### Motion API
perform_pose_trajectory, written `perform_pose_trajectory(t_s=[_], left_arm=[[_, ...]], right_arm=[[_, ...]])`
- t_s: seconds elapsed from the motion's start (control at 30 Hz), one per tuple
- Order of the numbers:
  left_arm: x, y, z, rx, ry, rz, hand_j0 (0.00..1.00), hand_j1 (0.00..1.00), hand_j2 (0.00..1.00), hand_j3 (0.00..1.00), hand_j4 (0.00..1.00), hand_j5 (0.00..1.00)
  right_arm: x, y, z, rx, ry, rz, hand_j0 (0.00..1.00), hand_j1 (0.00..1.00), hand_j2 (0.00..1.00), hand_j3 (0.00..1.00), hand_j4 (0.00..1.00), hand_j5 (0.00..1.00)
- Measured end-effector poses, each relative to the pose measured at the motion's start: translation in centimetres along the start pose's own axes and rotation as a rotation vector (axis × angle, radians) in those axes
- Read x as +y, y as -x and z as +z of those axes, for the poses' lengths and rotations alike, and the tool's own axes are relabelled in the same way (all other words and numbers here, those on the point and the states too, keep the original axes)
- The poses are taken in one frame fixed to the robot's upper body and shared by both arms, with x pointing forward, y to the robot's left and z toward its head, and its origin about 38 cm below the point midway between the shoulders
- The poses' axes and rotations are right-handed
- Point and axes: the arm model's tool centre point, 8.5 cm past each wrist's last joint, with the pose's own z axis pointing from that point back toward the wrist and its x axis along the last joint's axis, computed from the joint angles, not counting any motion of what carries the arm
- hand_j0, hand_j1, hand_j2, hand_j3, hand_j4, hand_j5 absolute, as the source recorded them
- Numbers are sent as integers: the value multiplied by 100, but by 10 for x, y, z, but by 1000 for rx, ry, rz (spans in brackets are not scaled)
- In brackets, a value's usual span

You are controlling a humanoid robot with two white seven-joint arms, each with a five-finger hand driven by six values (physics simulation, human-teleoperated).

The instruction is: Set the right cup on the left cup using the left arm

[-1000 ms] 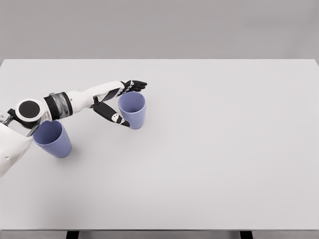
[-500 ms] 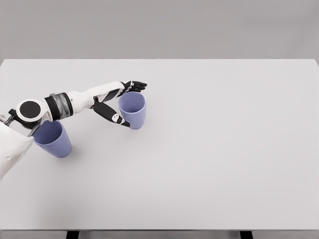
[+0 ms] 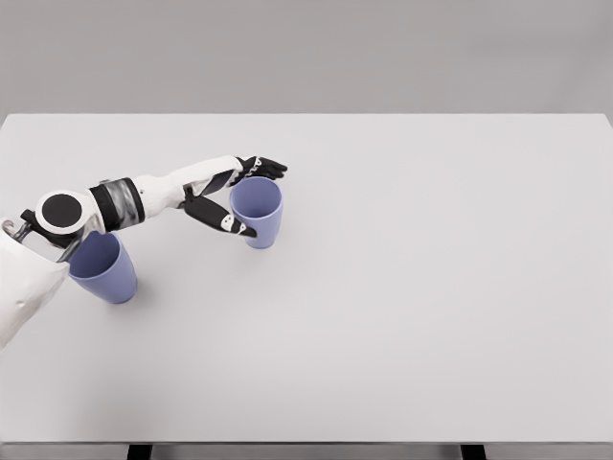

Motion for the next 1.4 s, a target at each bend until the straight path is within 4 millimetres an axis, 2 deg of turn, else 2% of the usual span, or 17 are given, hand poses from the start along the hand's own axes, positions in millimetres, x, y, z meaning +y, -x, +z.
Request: perform_pose_trajectory(t_s=[0.03, 0.1, 0.43, 0.77, 1.4], left_arm=[[0, 0, 0, 0, 0, 0, 80, 80, 80, 80, 80, 80], [0, 0, 0, -1, 1, 0, 79, 79, 79, 79, 79, 79], [0, -2, 0, -3, 1, -3, 79, 79, 79, 79, 79, 79], [2, -4, 1, -10, -2, -6, 73, 73, 73, 73, 73, 73], [5, -23, 8, -49, 1, -43, 72, 72, 72, 72, 72, 72]], right_arm=[[0, 0, 0, 0, 0, 0, 100, 100, 100, 100, 100, 100], [0, 0, 0, 0, 0, 0, 100, 100, 100, 100, 100, 100], [0, 0, 0, 0, 0, 0, 100, 100, 100, 100, 100, 100], [0, 0, 0, 0, 0, 0, 100, 100, 100, 100, 100, 100], [0, 0, 0, 0, 0, 0, 100, 100, 100, 100, 100, 100]])
